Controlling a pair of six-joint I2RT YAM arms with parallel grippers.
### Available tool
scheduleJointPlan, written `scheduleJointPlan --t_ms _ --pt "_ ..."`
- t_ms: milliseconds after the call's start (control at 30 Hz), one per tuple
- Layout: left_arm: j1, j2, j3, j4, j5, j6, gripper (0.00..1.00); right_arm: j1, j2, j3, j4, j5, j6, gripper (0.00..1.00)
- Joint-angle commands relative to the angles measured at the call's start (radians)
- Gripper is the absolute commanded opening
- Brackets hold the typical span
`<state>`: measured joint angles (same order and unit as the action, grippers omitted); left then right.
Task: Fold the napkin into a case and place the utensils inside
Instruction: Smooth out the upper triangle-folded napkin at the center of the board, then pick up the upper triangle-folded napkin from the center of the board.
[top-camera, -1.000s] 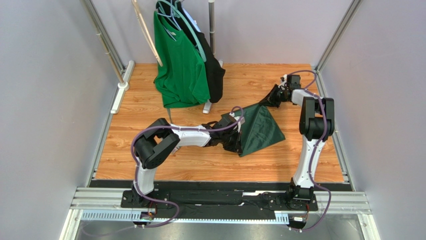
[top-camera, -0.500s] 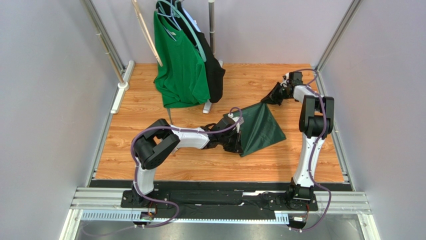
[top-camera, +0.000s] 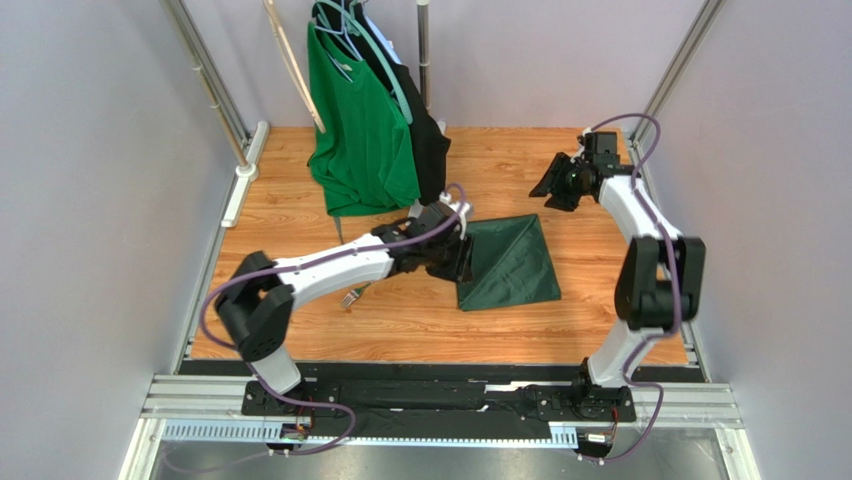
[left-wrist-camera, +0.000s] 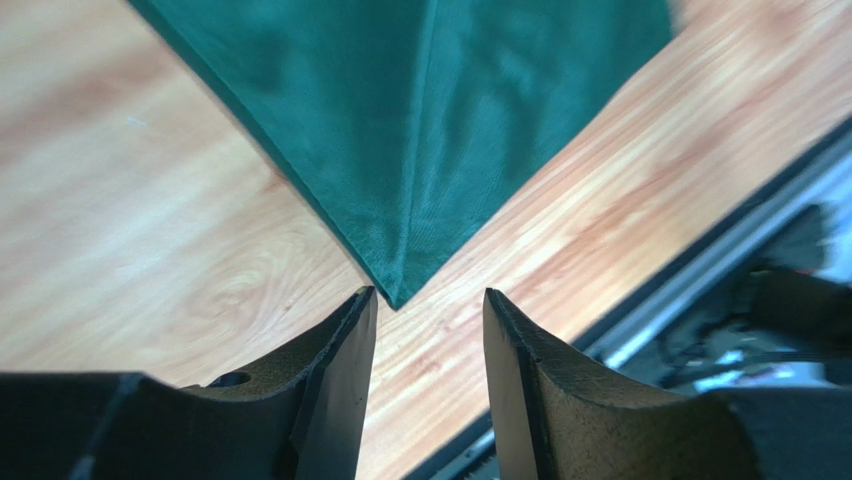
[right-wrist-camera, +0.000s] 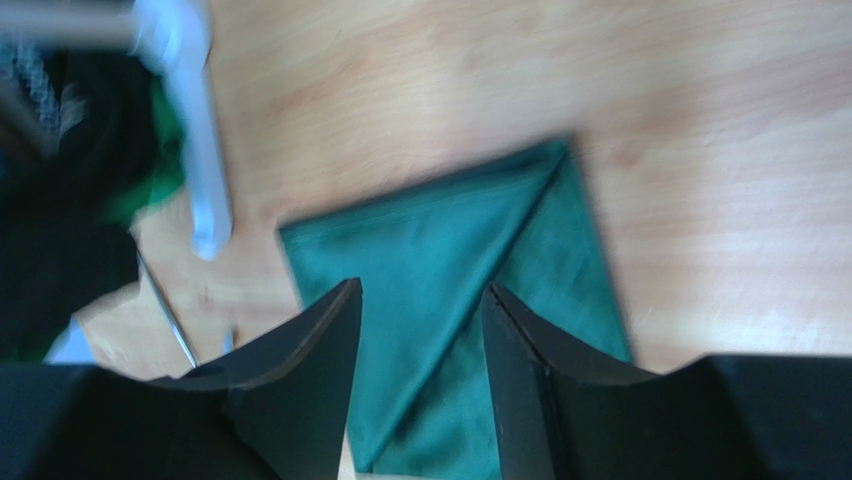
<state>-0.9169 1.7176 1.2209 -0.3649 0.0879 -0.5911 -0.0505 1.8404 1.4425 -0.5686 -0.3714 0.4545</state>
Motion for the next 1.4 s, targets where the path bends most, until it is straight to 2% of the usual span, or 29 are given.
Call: scheduleJointPlan --t_ms 0,33,133,167,200,267,300,433,467,600,733,833,900,967,1000,1100,1133,1233,1367 --pt "0.072 -0.227 0.039 -0.081 0.003 0.017 0.50 0.190 -0.268 -0.223 -0.034 0.198 -0.002 0.52" --pt "0.078 -0.257 0.034 -0.089 -0.007 0.017 0.50 0.219 -0.308 -0.282 -0.015 0.203 0.033 0.52" --pt "0.104 -0.361 0.011 -0.097 -0.028 0.016 0.46 0.345 -0.427 -0.494 0.117 0.204 0.157 0.40" --pt "0.108 -0.381 0.005 -0.103 -0.037 0.014 0.45 0.406 -0.463 -0.539 0.187 0.215 0.174 0.25" --pt "0.121 -0.418 -0.010 -0.105 -0.046 0.010 0.43 0.428 -0.471 -0.606 0.203 0.232 0.196 0.17" --pt "0.131 -0.444 -0.029 -0.095 -0.042 0.005 0.43 0.449 -0.468 -0.654 0.229 0.261 0.217 0.03" --pt "0.136 -0.458 -0.040 -0.094 -0.036 -0.001 0.43 0.449 -0.455 -0.687 0.237 0.250 0.220 0.01" --pt "0.141 -0.441 -0.061 -0.068 -0.013 -0.018 0.43 0.446 -0.432 -0.708 0.184 0.307 0.185 0.00" --pt "0.142 -0.423 -0.073 -0.057 -0.013 -0.024 0.48 0.443 -0.431 -0.711 0.170 0.324 0.178 0.00" --pt "0.159 -0.339 -0.070 -0.013 -0.020 -0.061 0.55 0.370 -0.399 -0.740 0.096 0.348 0.155 0.00" --pt "0.171 -0.216 -0.028 -0.002 -0.039 -0.095 0.56 0.347 -0.502 -0.743 0.000 0.404 0.102 0.03" --pt "0.173 -0.145 -0.018 0.027 -0.072 -0.122 0.56 0.389 -0.573 -0.682 -0.091 0.491 0.032 0.11" --pt "0.173 -0.133 -0.023 0.044 -0.086 -0.136 0.55 0.419 -0.579 -0.584 -0.148 0.531 -0.017 0.20" --pt "0.173 -0.153 -0.055 0.066 -0.117 -0.159 0.55 0.478 -0.570 -0.527 -0.151 0.514 -0.027 0.34" --pt "0.173 -0.157 -0.063 0.081 -0.140 -0.164 0.55 0.489 -0.561 -0.525 -0.130 0.423 -0.004 0.36" --pt "0.173 -0.132 -0.048 0.081 -0.126 -0.173 0.55 0.494 -0.497 -0.579 0.018 0.266 0.085 0.34" --pt "0.176 -0.118 -0.035 0.081 -0.116 -0.171 0.55 0.494 -0.485 -0.597 0.080 0.256 0.102 0.29" --pt "0.176 -0.078 -0.026 0.138 -0.096 -0.185 0.53 0.492 -0.451 -0.669 0.166 0.265 0.118 0.19" --pt "0.181 0.023 0.012 0.170 -0.070 -0.222 0.53 0.476 -0.402 -0.708 0.179 0.296 0.075 0.14"
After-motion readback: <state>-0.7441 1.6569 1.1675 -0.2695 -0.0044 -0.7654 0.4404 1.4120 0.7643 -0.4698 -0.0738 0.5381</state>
